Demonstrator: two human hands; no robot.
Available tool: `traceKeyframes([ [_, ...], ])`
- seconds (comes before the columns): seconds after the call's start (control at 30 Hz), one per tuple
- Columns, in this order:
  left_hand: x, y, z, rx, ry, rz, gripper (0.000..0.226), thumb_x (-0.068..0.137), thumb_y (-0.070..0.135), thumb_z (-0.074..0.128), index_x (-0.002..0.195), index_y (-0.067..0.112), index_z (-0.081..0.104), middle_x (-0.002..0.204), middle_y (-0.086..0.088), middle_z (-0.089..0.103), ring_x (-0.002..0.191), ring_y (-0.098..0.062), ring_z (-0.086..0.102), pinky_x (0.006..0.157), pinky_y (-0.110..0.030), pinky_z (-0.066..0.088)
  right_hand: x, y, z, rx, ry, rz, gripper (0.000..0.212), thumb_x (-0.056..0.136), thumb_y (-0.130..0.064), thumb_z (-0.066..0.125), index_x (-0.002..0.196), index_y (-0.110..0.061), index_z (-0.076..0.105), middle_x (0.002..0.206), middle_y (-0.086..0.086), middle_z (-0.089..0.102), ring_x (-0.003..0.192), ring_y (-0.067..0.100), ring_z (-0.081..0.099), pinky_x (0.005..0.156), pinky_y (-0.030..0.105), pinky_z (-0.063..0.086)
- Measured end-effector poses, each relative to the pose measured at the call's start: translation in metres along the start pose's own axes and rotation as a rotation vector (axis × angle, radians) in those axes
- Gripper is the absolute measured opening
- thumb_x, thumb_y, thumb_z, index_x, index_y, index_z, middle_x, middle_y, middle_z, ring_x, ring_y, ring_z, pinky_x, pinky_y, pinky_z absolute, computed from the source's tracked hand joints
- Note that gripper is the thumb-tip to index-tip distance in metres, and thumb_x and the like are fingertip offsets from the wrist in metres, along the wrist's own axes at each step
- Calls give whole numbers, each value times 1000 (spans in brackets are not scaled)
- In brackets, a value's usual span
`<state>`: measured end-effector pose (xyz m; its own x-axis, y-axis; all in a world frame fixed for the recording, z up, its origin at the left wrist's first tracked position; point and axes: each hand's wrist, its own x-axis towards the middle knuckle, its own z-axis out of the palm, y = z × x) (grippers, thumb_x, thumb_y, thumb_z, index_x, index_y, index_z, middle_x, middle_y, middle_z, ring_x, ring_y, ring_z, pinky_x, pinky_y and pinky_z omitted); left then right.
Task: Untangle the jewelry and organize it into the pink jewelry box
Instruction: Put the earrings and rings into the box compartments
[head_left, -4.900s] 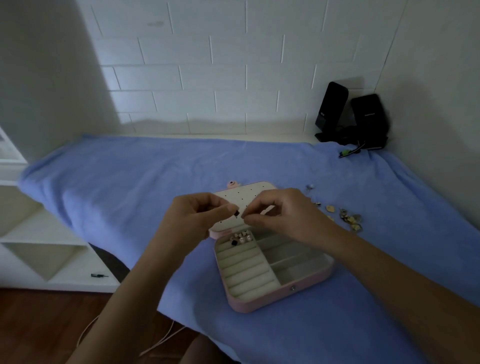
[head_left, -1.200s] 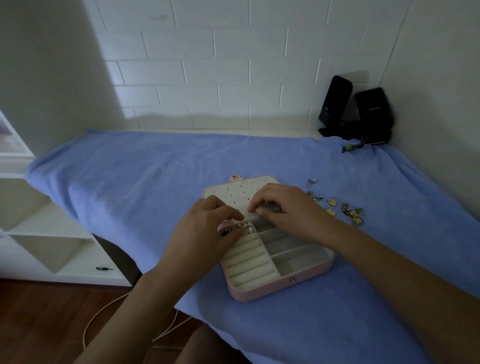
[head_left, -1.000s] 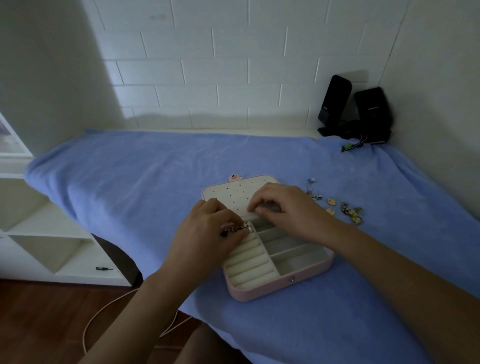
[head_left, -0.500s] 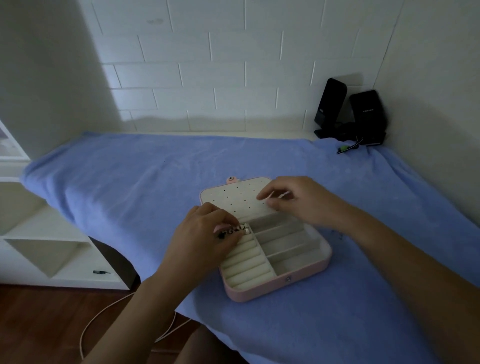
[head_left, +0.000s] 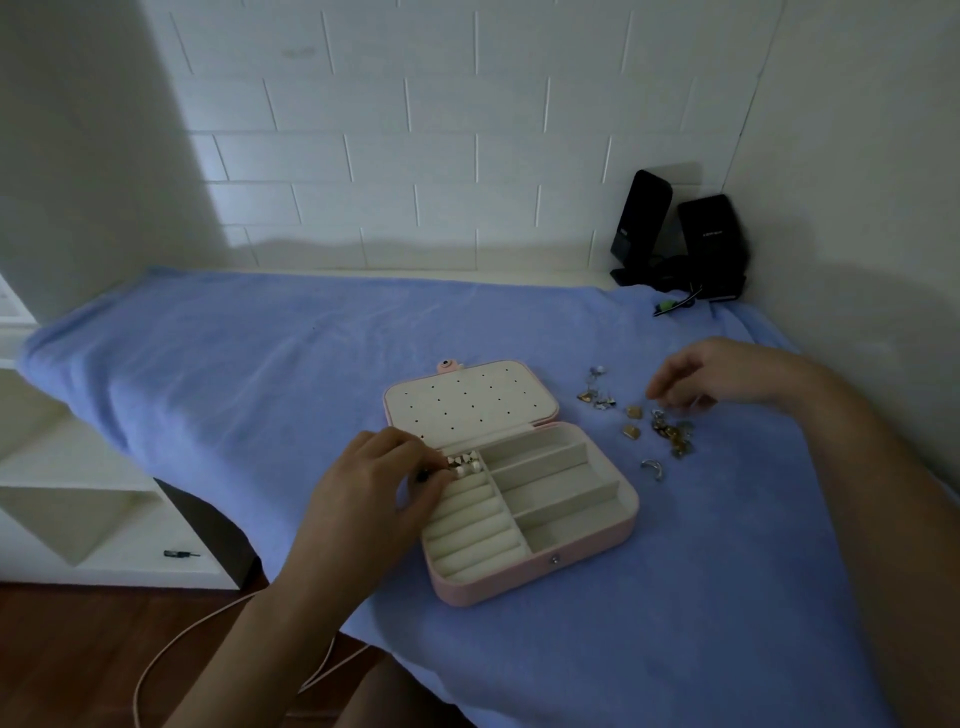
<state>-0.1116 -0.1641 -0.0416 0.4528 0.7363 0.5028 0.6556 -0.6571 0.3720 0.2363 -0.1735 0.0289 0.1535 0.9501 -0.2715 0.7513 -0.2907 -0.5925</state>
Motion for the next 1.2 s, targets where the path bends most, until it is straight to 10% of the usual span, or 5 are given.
traceKeyframes([
  [0.57, -8, -1, -2, 83, 34, -9, 43, 86, 47, 41, 92, 20, 74, 91, 4, 68, 87, -14, 58, 70, -19, 40, -11, -30, 19, -342, 41, -20, 28, 64, -32, 86, 76, -13, 68, 69, 2, 68, 58, 8, 58, 49, 16, 38],
  [0.9, -11, -1, -4, 82, 37, 6, 43, 87, 44, 41, 91, 18, 75, 92, 2, 68, 87, -17, 60, 64, -23, 48, -7, -37, 39, -461, 76, -116, 9, 72, -15, 77, 74, -21, 70, 74, -2, 69, 73, 17, 66, 63, 27, 52],
  [1.2, -15, -3, -2, -46, 52, -20, 46, 88, 49, 38, 102, 21, 71, 100, 7, 65, 92, -8, 53, 77, -12, 37, -19, -53, 32, -46, 33, -254, 14, 81, -10, 71, 81, -25, 73, 79, -4, 75, 79, 6, 70, 80, 25, 54],
])
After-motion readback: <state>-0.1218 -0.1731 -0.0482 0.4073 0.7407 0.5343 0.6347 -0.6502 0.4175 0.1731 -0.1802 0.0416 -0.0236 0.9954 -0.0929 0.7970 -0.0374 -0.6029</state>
